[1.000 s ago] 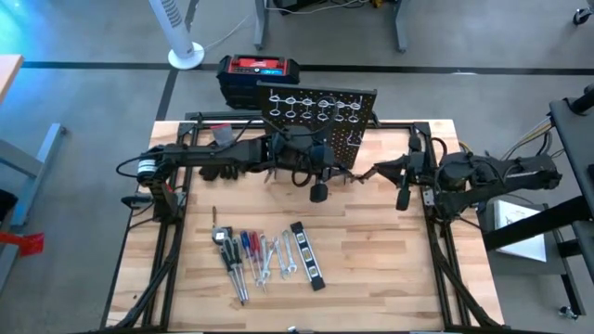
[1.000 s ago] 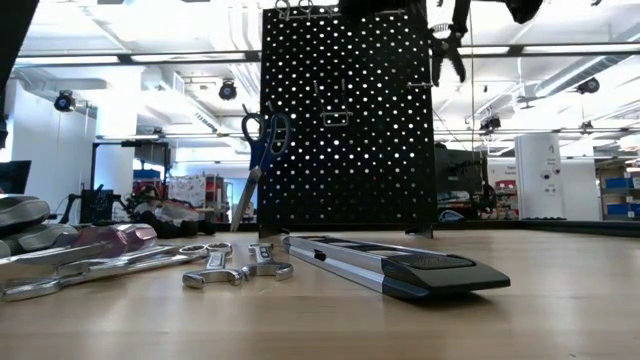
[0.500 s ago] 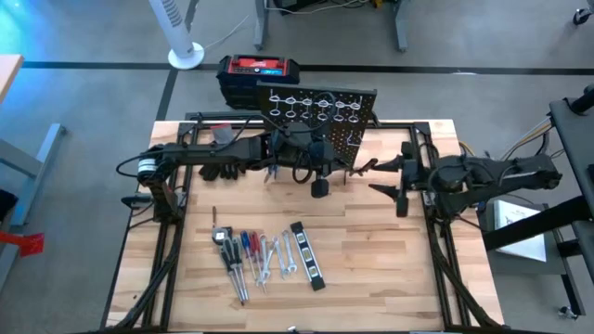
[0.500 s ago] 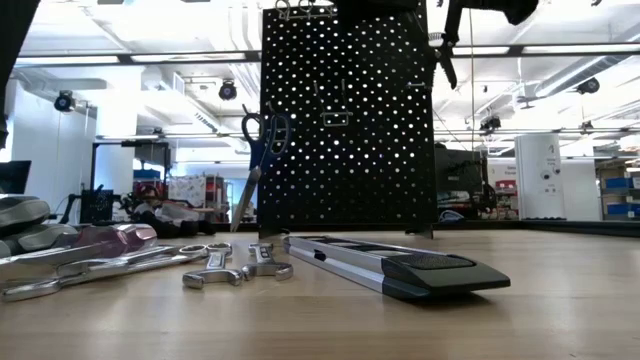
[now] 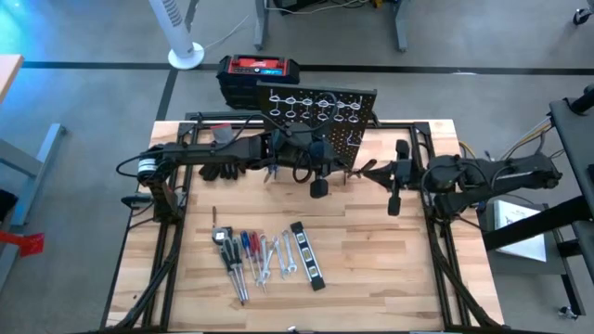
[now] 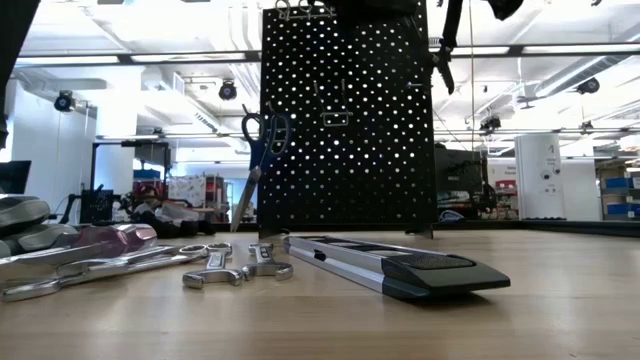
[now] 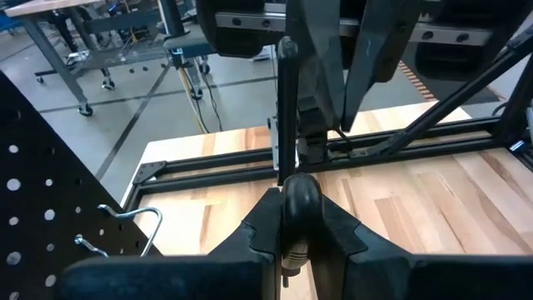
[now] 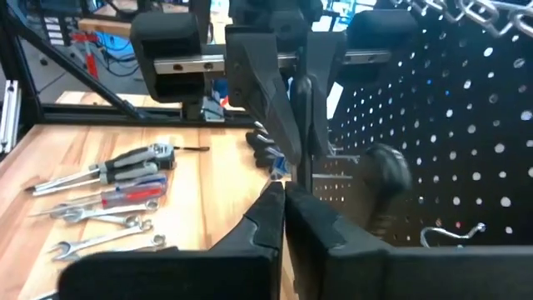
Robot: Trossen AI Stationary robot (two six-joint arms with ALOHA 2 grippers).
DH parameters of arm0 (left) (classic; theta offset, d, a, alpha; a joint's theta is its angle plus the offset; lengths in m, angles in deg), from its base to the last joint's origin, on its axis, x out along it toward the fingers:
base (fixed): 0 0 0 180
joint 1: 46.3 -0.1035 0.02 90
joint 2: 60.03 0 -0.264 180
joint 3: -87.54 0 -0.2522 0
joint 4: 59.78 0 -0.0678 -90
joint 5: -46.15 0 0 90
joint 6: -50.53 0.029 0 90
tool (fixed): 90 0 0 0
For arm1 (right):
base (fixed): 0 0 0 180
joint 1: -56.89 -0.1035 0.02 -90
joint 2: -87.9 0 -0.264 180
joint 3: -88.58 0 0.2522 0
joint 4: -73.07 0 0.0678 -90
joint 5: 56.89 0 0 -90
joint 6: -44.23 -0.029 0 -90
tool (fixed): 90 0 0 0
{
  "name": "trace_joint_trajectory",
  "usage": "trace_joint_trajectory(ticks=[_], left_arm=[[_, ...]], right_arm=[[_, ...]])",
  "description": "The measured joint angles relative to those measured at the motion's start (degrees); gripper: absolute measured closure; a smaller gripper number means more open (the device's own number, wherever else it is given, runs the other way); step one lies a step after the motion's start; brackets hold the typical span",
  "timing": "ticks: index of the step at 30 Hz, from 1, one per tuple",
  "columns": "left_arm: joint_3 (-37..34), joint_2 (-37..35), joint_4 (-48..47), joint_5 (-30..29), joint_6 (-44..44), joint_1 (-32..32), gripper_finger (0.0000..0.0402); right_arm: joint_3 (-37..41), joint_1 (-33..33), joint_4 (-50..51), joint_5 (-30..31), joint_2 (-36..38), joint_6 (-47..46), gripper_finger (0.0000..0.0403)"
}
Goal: Hang tools onto peg board
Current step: Hang the black stripping pliers on the peg board
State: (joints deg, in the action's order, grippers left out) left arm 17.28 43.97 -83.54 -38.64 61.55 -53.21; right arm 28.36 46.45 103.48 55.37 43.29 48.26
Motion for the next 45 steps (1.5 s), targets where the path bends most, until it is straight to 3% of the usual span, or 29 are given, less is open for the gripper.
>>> trace_joint_trajectory(ticks=[12,17,20,24,29,33,38,45], left_arm=[[0.00,0.00,1.13,0.00,-1.53,0.05,0.0381],[0.00,0.00,-0.42,-0.02,-1.66,0.05,0.0381],[-0.02,0.00,-0.46,0.12,-1.58,0.05,0.0381],[-0.02,0.00,0.00,0.22,-1.16,0.05,0.0381],[-0.02,0.00,0.41,0.18,-1.05,-0.06,0.0381],[-0.11,0.11,0.37,-0.02,-1.03,-0.23,0.0381],[-0.11,0.10,1.63,-0.14,-1.03,-0.62,0.0381],[-0.09,0.00,1.90,-0.12,-1.03,-0.62,0.0381]], right_arm=[[0.00,0.44,-7.05,-1.44,-3.72,1.63,0.0402],[0.00,0.46,-6.69,-0.46,0.59,0.76,0.0387],[0.00,0.44,-6.65,-4.11,5.00,-0.49,0.0353],[-0.03,0.47,-4.69,-4.53,9.51,-2.81,0.0284],[1.08,0.46,-3.36,-4.42,7.85,-4.34,0.0196],[1.14,0.46,-3.46,-4.35,5.07,-4.19,0.0158],[1.16,0.58,-2.72,-4.43,3.09,-1.57,0.0163],[1.16,0.72,-1.40,-2.53,3.17,-2.42,0.0225]])
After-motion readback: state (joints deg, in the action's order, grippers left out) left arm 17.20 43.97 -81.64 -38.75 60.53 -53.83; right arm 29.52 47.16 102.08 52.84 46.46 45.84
